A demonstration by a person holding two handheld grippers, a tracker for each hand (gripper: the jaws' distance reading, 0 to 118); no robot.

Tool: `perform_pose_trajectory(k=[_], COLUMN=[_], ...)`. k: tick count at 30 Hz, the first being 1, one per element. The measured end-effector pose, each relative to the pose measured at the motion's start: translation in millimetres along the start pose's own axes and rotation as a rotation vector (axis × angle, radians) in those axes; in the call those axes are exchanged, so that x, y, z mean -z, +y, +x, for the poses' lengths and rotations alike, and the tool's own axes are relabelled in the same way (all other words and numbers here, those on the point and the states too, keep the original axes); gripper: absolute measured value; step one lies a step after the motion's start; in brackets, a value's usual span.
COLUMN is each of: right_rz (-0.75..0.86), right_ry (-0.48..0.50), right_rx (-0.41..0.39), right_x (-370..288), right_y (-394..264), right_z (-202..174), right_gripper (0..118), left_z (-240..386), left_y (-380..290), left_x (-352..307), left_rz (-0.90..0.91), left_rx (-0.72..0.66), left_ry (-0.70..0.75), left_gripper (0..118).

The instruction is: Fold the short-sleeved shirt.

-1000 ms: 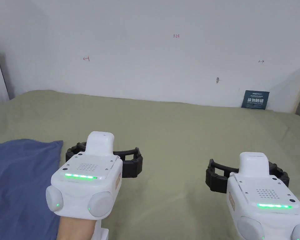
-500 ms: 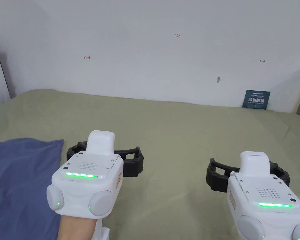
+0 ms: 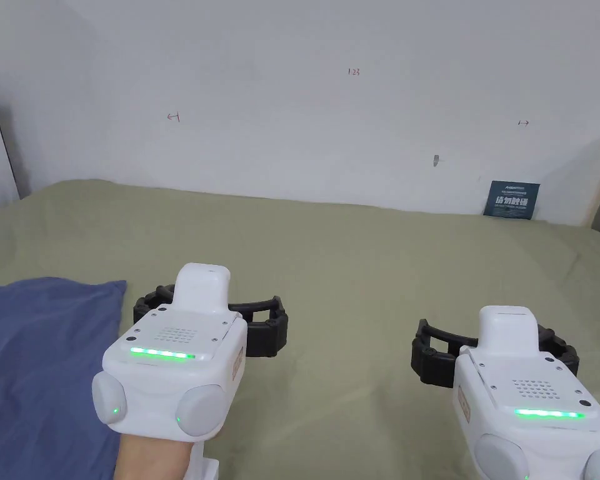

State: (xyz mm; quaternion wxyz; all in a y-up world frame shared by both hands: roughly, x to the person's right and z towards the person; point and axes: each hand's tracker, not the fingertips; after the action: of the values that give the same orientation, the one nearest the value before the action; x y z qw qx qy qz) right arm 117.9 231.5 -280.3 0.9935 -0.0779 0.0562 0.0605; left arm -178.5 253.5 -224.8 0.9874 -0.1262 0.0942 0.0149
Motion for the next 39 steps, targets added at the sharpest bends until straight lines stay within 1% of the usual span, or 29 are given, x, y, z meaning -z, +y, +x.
perform_pose_trajectory(k=[6, 13, 15, 23, 32, 39], right_rz=[0.004, 0.02, 0.026, 0.025, 0.025, 0.013], right_ry=[0.005, 0.0, 0.002, -0.035, -0.03, -0.029], right_rx=[0.005, 0.018, 0.022, 0.023, 0.019, 0.013], right_x=[-0.5, -1.7, -2.5, -0.5, -0.9, 1.0], right_y=[-0.3, -0.2, 0.2, 2.3, 3.1, 1.7], right_z=[-0.5, -0.8, -0.7, 0.5, 1.2, 1.8], right_gripper=[118, 118, 118, 118, 118, 118], left_z=[0.9, 6.2, 7.8, 3.3, 2.7, 1.6], left_y=[0.0, -1.1, -2.2, -0.3, -0.1, -1.1], left_x=[-1.6, -3.2, -4.3, -3.2, -1.0, 0.7], left_rz=[0.002, 0.018, 0.048, 0.025, 0.022, -0.004], left_rx=[0.001, 0.042, 0.07, 0.026, 0.037, 0.016], left_ry=[0.002, 0.022, 0.031, 0.03, 0.041, 0.031], left_gripper=[118, 118, 118, 118, 118, 118])
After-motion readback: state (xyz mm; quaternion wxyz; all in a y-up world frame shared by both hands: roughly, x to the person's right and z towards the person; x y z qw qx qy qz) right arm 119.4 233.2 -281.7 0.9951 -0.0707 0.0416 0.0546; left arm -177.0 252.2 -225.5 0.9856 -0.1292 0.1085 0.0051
